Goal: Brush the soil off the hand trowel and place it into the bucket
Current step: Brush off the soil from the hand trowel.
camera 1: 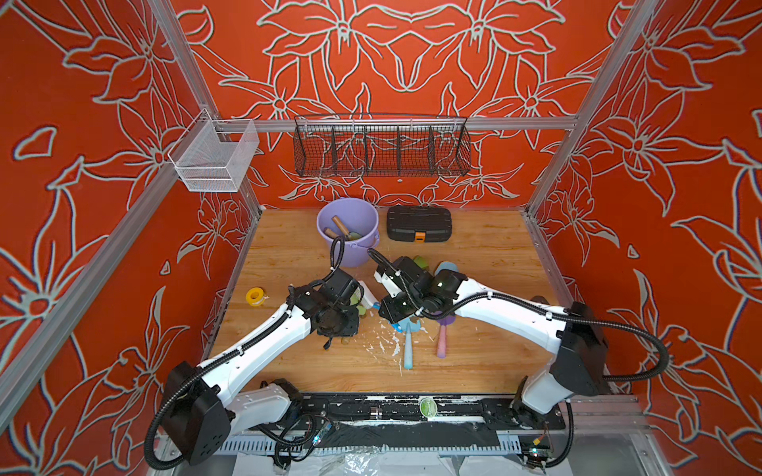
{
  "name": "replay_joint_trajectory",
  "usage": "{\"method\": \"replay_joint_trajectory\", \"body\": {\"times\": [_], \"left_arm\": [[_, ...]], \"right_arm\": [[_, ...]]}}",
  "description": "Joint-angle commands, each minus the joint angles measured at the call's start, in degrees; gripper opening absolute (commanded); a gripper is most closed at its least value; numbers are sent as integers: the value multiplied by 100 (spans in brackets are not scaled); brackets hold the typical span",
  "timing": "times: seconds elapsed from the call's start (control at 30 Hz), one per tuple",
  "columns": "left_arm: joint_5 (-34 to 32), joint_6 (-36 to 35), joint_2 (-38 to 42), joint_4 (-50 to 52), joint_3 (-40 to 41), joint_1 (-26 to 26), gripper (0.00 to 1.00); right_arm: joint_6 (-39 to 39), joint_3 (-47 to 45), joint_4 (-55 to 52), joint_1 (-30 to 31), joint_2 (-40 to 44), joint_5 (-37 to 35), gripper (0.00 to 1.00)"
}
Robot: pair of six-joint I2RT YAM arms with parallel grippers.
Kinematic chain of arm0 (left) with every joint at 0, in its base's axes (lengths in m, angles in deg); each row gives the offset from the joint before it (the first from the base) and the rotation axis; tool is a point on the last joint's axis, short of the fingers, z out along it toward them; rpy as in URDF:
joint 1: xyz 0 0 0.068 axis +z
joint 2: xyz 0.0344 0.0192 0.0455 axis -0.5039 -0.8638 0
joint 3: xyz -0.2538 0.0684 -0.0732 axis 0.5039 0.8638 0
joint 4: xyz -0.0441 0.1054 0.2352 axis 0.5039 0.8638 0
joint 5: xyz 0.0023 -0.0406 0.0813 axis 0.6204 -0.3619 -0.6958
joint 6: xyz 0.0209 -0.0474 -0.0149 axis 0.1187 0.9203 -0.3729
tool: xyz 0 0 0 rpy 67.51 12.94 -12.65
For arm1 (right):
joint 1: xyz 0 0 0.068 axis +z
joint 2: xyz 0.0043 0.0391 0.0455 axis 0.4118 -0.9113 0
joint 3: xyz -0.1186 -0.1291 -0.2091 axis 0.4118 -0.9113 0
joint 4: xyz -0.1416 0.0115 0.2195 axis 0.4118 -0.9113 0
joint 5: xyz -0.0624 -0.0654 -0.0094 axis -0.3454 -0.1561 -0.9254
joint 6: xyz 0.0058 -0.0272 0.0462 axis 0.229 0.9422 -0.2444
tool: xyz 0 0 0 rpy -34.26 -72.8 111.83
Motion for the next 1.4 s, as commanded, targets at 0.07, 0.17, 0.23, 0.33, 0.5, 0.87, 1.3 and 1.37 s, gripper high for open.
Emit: {"method": "replay_joint_trajectory", "body": {"times": [0.07,0.17,0.23,0.33,0.5,0.87,1.3,1.37], "left_arm": [[16,42,16,47,-67,-29,0],[7,46,22,57,-69,-25,0],[13,58,33,72,-79,-24,0],[16,86,68,70,-83,-25,0],[35,102,133,133,-100,-26,0],[-98,169,328,276,20,-25,0],[-177,191,218,206,96,-7,0],[-167,195,201,206,80,-8,0]], "right_arm": [[169,341,30,133,-239,129,0],[202,406,33,153,-397,186,0],[237,445,32,151,-501,196,0],[305,509,-12,155,-649,104,0],[410,676,-284,134,-905,-582,0],[731,1382,-596,-16,-1335,-1688,0],[588,1062,-268,176,-730,-451,0],[554,947,-189,330,-670,-352,0]]}}
